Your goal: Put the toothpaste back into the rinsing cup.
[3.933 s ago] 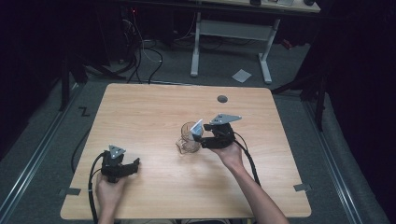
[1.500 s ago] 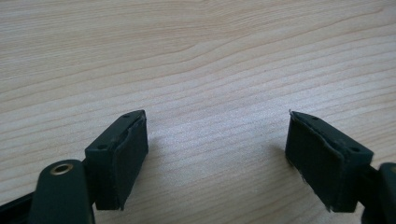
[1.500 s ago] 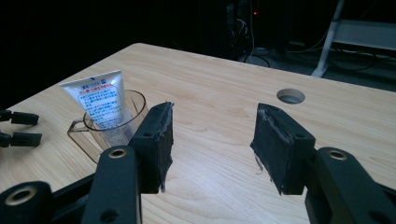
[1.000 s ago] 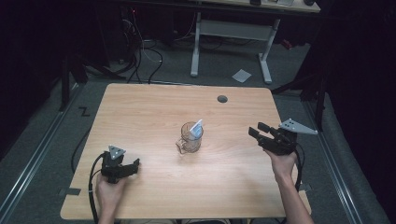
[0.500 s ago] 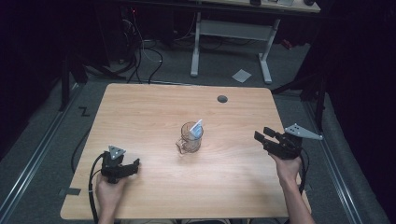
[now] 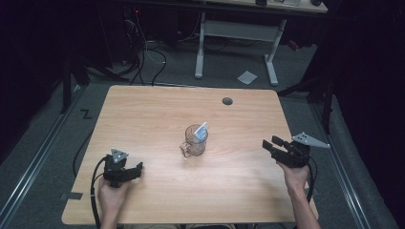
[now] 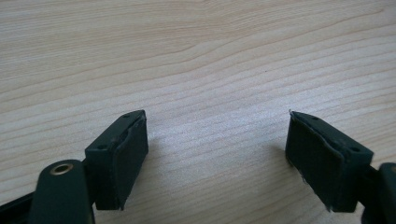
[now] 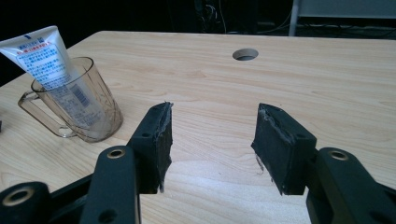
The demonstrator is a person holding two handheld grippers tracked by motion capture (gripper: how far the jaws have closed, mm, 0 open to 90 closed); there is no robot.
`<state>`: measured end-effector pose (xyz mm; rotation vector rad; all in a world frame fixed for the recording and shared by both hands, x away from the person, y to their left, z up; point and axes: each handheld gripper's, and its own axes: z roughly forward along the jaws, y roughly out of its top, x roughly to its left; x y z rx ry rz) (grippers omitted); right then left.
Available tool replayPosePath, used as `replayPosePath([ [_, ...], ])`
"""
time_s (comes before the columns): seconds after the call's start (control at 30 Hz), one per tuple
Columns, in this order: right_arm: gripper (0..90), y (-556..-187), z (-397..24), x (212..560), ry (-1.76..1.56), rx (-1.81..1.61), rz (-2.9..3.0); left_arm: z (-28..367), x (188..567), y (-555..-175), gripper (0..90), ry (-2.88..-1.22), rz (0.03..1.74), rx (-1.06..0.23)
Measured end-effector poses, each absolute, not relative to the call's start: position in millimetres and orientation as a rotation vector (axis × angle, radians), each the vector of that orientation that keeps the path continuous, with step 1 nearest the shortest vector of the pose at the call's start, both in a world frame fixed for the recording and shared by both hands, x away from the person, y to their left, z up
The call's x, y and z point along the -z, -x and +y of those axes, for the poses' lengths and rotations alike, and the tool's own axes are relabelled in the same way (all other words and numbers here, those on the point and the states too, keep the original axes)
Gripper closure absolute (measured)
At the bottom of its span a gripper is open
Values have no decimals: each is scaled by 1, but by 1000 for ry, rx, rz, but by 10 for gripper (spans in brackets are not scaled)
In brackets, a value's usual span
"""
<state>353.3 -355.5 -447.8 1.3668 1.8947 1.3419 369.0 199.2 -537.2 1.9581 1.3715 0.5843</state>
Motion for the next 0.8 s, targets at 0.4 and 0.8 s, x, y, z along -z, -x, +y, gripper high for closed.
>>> replayPosePath([
  [0.4,458,-353,-352,463,-1390,-1281,1933,199,537,-369,215,-1958,1371,-584],
  [0.8,449,-355,-345,483,-1417,-1208,1960,199,537,-369,214,-1958,1372,-585],
])
